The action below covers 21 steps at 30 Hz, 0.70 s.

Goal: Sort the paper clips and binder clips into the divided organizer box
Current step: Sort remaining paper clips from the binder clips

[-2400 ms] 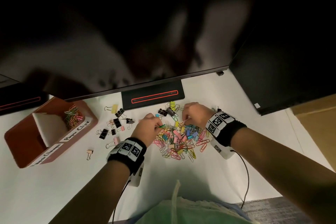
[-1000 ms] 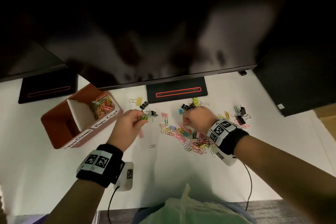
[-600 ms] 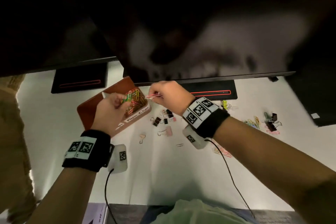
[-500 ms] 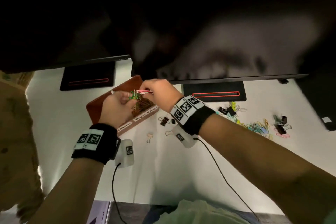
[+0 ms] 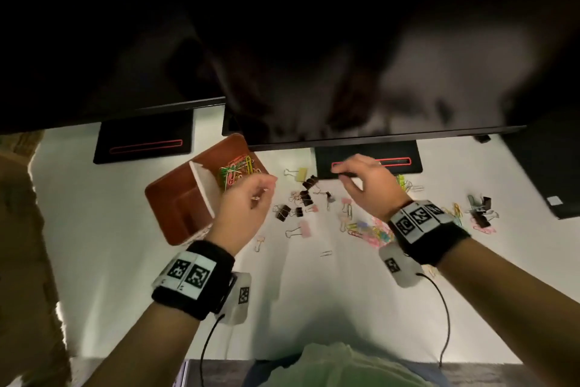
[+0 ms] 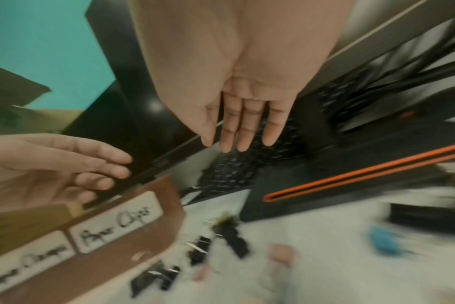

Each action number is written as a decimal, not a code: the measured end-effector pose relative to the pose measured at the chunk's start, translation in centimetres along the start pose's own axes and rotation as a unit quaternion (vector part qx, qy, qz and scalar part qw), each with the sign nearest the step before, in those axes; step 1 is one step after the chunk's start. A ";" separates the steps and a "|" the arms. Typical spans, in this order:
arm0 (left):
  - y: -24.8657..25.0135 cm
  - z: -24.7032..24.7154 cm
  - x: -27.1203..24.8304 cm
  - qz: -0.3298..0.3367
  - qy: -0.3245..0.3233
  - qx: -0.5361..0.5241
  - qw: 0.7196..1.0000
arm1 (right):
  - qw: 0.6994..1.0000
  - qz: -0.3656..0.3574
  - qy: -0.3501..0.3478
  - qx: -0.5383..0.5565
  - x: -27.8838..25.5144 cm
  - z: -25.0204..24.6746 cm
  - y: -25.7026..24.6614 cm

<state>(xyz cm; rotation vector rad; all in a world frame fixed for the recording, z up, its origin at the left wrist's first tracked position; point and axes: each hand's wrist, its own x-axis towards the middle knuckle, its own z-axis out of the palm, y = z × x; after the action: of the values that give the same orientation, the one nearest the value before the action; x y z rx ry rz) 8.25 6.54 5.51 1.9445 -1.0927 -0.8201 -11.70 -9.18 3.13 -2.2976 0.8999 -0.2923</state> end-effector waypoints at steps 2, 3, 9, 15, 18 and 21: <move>0.8 2.6 0.0 0.021 -0.041 0.013 0.999 | 0.997 0.053 0.016 -0.058 -1.8 -1.7 3.5; 1.4 3.9 0.1 0.022 -0.066 0.009 0.998 | 0.993 0.084 0.017 -0.084 -2.6 -2.4 5.0; 3.0 11.9 1.3 0.069 -0.174 0.110 0.976 | 0.982 0.132 -0.060 -0.123 -3.7 -4.9 9.1; 4.2 16.8 3.2 0.031 -0.177 0.152 0.972 | 0.967 0.132 -0.168 -0.135 -2.7 -4.0 9.5; 4.6 18.2 4.0 0.027 -0.161 0.168 0.972 | 0.974 0.127 -0.159 -0.098 -3.1 -3.3 10.2; 5.0 19.3 4.6 0.043 -0.164 0.194 0.966 | 0.984 0.118 -0.127 -0.030 -3.9 -3.7 11.3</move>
<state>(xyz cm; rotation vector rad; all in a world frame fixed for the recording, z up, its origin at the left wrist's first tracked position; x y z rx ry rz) -7.29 -4.99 -1.03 2.1033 -1.6258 -0.9590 -22.05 -14.68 -1.14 -2.1905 1.0444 0.1296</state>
